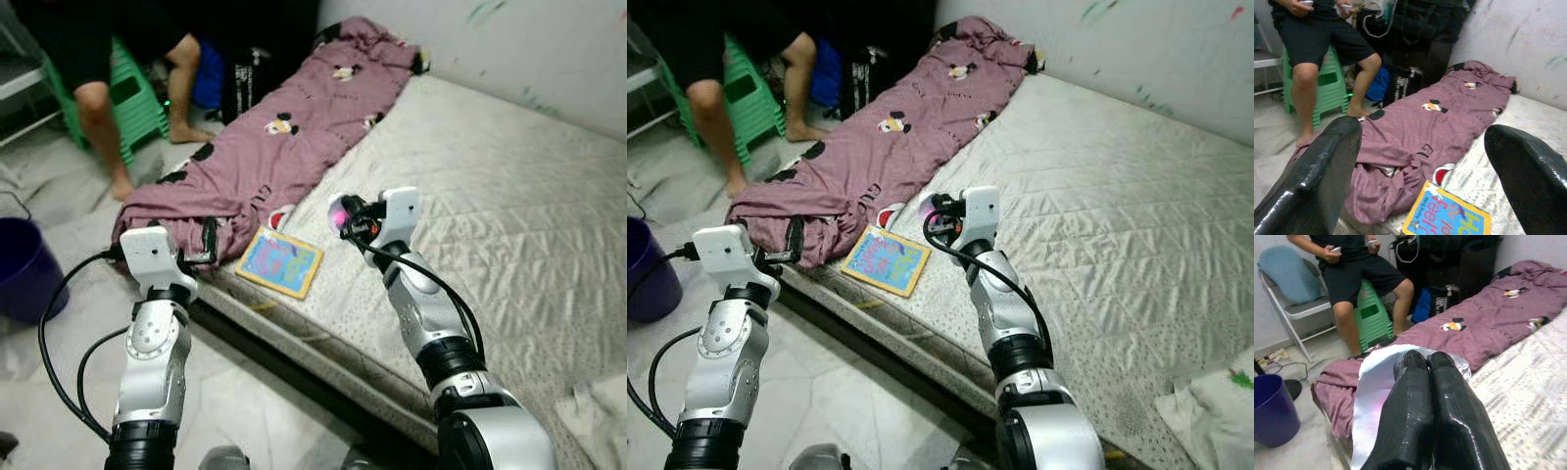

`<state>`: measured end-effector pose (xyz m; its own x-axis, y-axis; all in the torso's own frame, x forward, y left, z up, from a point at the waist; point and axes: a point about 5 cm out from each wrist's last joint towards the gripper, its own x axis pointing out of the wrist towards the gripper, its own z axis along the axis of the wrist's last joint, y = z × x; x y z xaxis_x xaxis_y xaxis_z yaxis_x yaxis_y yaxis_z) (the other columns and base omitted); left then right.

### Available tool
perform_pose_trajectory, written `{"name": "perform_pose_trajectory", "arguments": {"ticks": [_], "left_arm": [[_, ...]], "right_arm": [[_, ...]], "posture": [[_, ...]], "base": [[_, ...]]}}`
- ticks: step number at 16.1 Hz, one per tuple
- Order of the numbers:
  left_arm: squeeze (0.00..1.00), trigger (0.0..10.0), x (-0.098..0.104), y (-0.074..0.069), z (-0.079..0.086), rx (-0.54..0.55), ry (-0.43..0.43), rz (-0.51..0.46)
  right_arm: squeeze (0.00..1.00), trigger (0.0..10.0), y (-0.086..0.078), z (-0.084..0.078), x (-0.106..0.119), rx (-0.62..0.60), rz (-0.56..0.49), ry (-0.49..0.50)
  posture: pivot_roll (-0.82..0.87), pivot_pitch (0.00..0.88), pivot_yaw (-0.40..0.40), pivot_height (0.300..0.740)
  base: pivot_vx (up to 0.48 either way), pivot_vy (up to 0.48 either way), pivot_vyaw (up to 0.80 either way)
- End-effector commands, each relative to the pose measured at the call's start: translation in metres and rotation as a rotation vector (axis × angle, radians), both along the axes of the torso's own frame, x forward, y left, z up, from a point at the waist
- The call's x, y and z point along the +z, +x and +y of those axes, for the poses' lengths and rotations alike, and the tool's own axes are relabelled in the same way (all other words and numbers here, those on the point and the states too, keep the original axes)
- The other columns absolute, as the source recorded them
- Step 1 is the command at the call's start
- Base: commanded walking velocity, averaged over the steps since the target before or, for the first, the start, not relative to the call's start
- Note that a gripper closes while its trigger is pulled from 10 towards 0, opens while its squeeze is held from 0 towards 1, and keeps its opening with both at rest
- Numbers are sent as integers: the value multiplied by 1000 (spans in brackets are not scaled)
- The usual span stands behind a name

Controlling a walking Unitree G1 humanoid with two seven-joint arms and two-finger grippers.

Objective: Clean up the room

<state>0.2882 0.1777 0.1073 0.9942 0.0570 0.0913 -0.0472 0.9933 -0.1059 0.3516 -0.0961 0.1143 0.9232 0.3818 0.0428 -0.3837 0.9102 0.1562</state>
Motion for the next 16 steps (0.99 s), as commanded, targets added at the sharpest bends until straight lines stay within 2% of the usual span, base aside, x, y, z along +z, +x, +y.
{"name": "perform_pose_trajectory", "arguments": {"ticks": [1, 3, 7, 12, 14, 16], "left_arm": [[0, 10000, 4, 1, -6, -33, 5, -23], [0, 10000, 4, 1, -6, -29, 1, -21], [0, 10000, 4, 1, -5, -24, -1, -21], [0, 10000, 1, 2, -2, 12, -6, 3], [0, 10000, 3, 2, -7, -31, -2, -18], [0, 10000, 3, 1, -6, -29, -5, -18]], "right_arm": [[0, 10000, 1, -5, 0, -24, -1, -4], [0, 10000, 1, -6, 0, -26, -3, -5], [0, 10000, 2, -6, 1, -25, -4, -8], [0, 10000, 1, -7, -1, -29, 0, -12], [0, 10000, 2, -8, -3, -31, 16, -14], [0, 10000, 1, -8, -2, -32, 11, -15]], "posture": [[71, 0, -43, 740], [71, 0, -43, 740], [69, 0, -45, 740], [70, 0, -46, 740], [70, 0, -46, 740], [67, 0, -44, 740]], "base": [[277, 0, -800], [281, 0, -706], [268, 0, 0], [0, 0, 0], [137, 0, -800], [296, 0, -800]]}}
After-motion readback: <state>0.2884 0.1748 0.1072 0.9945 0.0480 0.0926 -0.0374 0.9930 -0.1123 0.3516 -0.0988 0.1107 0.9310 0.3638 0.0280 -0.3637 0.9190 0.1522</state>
